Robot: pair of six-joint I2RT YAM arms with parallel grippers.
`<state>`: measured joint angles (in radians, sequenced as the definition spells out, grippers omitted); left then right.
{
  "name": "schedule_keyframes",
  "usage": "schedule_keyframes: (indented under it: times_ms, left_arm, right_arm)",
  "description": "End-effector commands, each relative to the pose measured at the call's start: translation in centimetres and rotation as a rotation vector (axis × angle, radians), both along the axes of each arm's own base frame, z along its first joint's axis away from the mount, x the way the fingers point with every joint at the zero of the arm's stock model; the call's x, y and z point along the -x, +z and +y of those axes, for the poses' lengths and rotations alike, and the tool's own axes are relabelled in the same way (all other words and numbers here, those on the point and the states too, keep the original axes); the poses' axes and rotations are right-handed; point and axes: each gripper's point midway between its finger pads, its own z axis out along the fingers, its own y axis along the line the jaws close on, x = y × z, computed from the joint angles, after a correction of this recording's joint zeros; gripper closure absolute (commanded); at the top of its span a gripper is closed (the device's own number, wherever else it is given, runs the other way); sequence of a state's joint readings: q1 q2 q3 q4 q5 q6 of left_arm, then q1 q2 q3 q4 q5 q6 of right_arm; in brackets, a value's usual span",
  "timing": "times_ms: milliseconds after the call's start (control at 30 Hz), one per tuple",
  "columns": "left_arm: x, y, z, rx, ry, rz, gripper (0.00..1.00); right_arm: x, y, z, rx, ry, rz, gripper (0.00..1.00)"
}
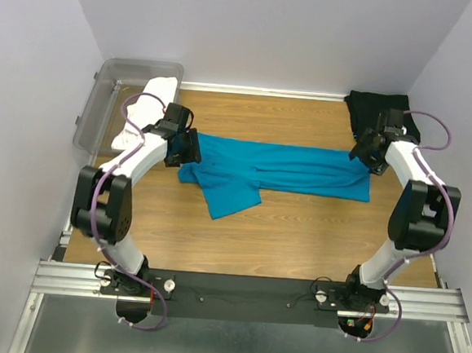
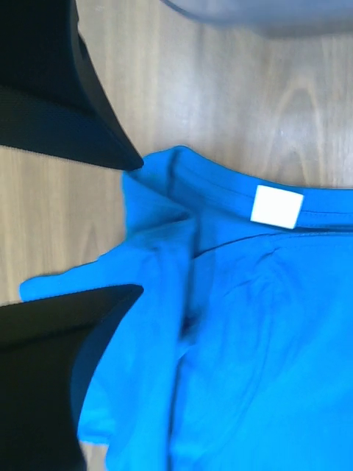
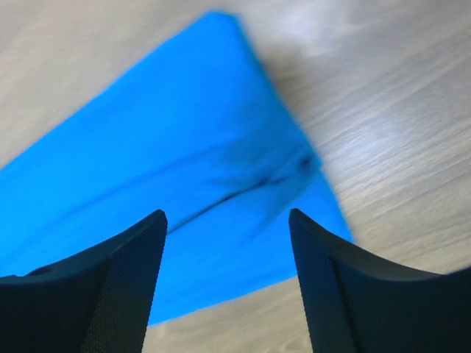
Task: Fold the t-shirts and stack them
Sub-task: Fold the tshirt
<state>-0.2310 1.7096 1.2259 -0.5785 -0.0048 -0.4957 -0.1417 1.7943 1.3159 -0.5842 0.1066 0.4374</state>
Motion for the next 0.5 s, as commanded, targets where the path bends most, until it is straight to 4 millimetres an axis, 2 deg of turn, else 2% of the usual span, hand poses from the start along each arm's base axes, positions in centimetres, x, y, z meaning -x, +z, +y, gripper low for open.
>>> schedule_keyframes:
  times_ms: [0, 33, 67, 167, 200, 233, 267, 300, 333, 367, 400, 433, 467]
  left_arm:
    - [0.8, 4.0, 0.0, 0.041, 0.034, -0.151, 0.27]
    - [1.3, 4.2, -0.1, 0.044, 0.032, -0.160, 0.27]
    - [2.3, 4.6, -0.5, 0.051, 0.016, -0.173, 0.26]
    - [4.2, 4.4, -1.5, 0.072, -0.014, -0.168, 0.26]
    - [5.3, 3.8, -2.2, 0.080, -0.039, -0.154, 0.26]
    - [6.1, 3.6, -3.1, 0.109, -0.068, -0.137, 0.26]
    - [6.7, 3.1, -3.7, 0.116, -0.087, -0.123, 0.26]
    - [7.9, 2.2, -4.9, 0.124, -0.121, -0.091, 0.27]
    - [8.4, 1.7, -5.3, 0.124, -0.127, -0.074, 0.27]
    - [9.0, 0.9, -5.8, 0.120, -0.136, -0.048, 0.27]
    - [9.8, 0.3, -6.6, 0.131, -0.146, -0.024, 0.27]
    - [10.1, -0.1, -6.9, 0.135, -0.154, -0.010, 0.28]
    - [10.5, -0.9, -7.2, 0.137, -0.157, 0.013, 0.30]
  right_arm:
    - [-0.3, 5.5, 2.0, 0.050, 0.065, -0.152, 0.22]
    - [-0.1, 5.9, 2.8, 0.039, 0.087, -0.166, 0.22]
    - [0.3, 6.5, 4.6, 0.018, 0.134, -0.193, 0.21]
    - [1.1, 6.8, 7.7, -0.033, 0.208, -0.218, 0.20]
    - [2.1, 5.7, 10.4, -0.103, 0.274, -0.201, 0.20]
    - [2.0, 6.2, 11.9, -0.143, 0.315, -0.239, 0.21]
    - [2.5, 5.8, 13.6, -0.188, 0.355, -0.241, 0.23]
    - [3.4, 5.6, 16.7, -0.275, 0.417, -0.241, 0.25]
    - [4.5, 4.2, 18.2, -0.316, 0.446, -0.213, 0.26]
    - [4.9, 4.1, 21.0, -0.362, 0.493, -0.227, 0.33]
    - [5.8, 3.0, 22.3, -0.397, 0.521, -0.199, 0.35]
    - [6.0, 2.9, 23.6, -0.418, 0.545, -0.198, 0.37]
    - [6.9, 1.5, 25.6, -0.449, 0.569, -0.165, 0.41]
